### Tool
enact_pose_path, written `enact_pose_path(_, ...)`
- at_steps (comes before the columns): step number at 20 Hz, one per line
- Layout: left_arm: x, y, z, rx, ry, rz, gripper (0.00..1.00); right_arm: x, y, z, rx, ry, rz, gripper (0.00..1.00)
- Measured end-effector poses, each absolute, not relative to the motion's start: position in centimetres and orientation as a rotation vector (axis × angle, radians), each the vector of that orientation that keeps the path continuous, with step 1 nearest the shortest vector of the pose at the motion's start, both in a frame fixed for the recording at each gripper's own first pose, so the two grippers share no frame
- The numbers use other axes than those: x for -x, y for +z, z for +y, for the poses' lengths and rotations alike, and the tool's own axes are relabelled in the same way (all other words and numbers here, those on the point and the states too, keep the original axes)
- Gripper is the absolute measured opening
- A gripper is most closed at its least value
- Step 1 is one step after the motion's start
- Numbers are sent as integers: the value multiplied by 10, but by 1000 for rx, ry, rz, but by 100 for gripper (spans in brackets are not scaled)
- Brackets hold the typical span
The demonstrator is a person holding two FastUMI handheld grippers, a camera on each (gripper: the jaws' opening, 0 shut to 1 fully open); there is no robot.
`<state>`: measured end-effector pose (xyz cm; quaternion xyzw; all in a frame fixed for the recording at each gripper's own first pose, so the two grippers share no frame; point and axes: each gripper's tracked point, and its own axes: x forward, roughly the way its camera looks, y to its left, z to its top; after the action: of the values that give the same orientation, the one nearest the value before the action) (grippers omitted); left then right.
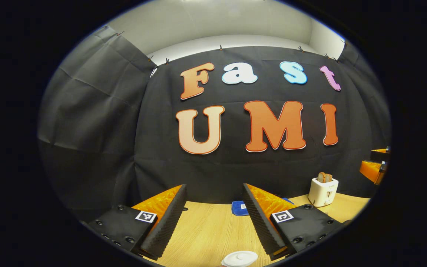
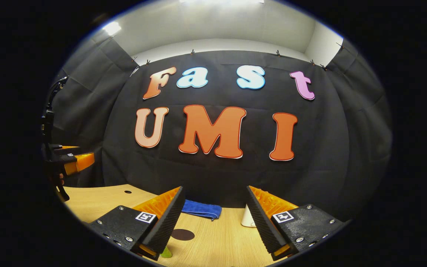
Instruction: Open the teacup lid with one hand, grasp the water bottle and pour water into the teacup with the other hand; after pouring, place the water bottle on the coaster and then close the teacup lid.
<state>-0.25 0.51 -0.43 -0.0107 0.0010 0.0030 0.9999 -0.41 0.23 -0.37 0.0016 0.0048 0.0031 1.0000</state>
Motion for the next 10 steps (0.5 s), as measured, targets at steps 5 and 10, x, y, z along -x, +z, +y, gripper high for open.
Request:
enact_pose_path(5, 3, -8, 2, 39, -12, 0, 97, 4, -7, 7, -6, 20, 9, 99)
enact_pose_path(10, 3, -33, -8, 60, -63, 39, 96, 6, -26, 24, -23, 81, 35, 98)
